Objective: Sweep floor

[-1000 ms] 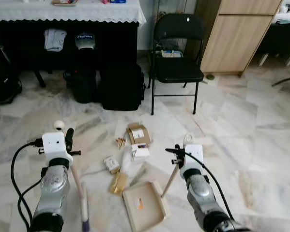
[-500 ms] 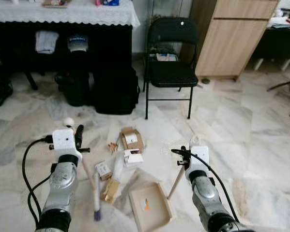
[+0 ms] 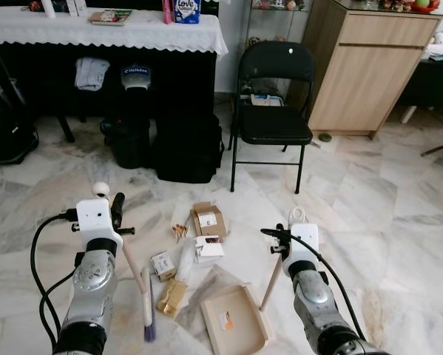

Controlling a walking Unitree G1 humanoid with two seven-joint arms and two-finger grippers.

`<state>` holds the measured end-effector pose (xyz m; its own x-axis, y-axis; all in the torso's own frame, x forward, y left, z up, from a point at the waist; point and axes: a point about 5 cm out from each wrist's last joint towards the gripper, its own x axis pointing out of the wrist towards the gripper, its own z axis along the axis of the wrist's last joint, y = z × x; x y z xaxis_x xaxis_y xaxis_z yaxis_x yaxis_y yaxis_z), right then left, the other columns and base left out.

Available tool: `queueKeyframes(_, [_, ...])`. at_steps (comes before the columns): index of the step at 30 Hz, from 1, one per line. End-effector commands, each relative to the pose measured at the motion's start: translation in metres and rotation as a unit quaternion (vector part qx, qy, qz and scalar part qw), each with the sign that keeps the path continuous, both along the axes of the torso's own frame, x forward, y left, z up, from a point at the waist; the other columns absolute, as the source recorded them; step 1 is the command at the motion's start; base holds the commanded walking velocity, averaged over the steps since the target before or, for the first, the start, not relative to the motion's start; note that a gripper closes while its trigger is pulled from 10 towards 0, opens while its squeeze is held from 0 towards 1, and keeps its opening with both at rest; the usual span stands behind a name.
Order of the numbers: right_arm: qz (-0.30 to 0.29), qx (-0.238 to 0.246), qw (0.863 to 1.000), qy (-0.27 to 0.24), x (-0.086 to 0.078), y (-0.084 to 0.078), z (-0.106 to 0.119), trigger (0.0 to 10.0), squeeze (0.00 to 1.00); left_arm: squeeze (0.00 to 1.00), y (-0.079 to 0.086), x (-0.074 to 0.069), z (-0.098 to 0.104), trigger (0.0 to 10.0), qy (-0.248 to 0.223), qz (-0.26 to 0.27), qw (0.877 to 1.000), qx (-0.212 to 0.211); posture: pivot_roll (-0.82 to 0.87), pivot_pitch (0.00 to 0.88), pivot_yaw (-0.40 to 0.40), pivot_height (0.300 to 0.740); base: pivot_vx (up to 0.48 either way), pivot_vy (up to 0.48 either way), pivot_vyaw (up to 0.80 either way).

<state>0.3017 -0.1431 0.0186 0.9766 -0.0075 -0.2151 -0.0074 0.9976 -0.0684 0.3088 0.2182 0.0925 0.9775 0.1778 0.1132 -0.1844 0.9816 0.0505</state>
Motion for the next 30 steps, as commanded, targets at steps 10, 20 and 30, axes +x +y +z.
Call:
queueKeyframes(10, [-0.004, 0.002, 1.000, -0.014, 0.0045, -0.0016, 0.0062, 10.0, 0.00, 0.00, 0.0032, 0.0008, 0.0080, 10.0, -0.022, 0.013, 1.000, 0.008, 0.03, 0.004, -0.070, 0.740, 0.229, 0.000, -0.35])
queueKeyframes(20, [-0.010, 0.001, 1.000, -0.013, 0.0043, -0.0029, 0.0058, 10.0, 0.00, 0.00, 0.0041, -0.0004, 0.0066, 10.0, -0.020, 0.014, 1.000, 0.011, 0.03, 0.004, -0.070, 0.740, 0.000, 0.000, 0.00])
queueKeyframes(30, [-0.045, 0.028, 0.999, -0.009, 0.0056, -0.0103, 0.0063, 10.0, 0.00, 0.00, 0.0078, -0.0018, 0.0079, 10.0, -0.025, 0.024, 0.999, 0.013, 0.03, 0.014, -0.070, 0.740, 0.000, 0.000, 0.00])
